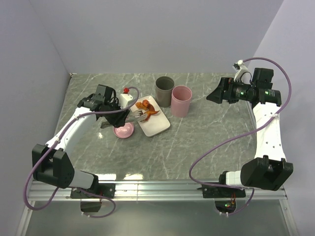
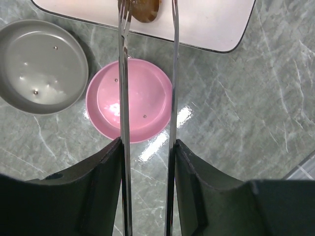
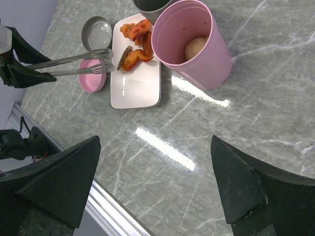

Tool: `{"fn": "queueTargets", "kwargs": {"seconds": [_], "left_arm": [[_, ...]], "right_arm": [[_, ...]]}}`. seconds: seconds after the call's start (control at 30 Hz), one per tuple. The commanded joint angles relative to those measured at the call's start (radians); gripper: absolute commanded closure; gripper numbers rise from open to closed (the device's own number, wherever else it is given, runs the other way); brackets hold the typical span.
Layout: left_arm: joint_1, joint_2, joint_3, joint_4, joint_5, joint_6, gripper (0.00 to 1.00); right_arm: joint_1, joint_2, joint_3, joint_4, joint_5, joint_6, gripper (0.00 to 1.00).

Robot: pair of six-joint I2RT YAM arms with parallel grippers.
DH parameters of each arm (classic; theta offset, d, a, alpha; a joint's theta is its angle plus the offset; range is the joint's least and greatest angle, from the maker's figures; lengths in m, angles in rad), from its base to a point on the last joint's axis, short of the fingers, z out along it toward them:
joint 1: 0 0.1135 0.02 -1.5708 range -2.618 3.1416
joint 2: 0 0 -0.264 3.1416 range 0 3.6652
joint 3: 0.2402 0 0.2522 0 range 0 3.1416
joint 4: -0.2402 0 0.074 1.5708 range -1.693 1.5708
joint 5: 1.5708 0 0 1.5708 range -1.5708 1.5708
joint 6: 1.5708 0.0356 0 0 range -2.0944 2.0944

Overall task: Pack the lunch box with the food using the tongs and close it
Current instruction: Pick up the fake food from the plate.

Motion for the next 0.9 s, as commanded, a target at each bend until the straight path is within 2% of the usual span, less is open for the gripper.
{"fn": "queueTargets", "kwargs": {"seconds": [0.0, 0.4, 0.57, 0.87], "left_arm": [[-0.02, 0.008, 0.015, 0.046, -0.022, -0.034, 0.52], [-0.044, 0.045, 0.012, 0.068, -0.041, -0.052, 0.53], [-0.044, 0.063, 0.013, 0.074, -0.06, -0.06, 0.56], [-0.043, 0.052, 0.033, 0.051, -0.062, -0.06, 0.75]], "right_arm": [[-0.006, -0.018, 0.016, 0.004, -0.009, -0.002, 0.0], [-0.006, -0.01, 0.016, 0.004, -0.009, -0.005, 0.0], [-0.006, -0.008, 0.017, 0.001, -0.009, -0.008, 0.0], [-0.008, -0.011, 0.014, 0.007, -0.011, -0.007, 0.0]]}}
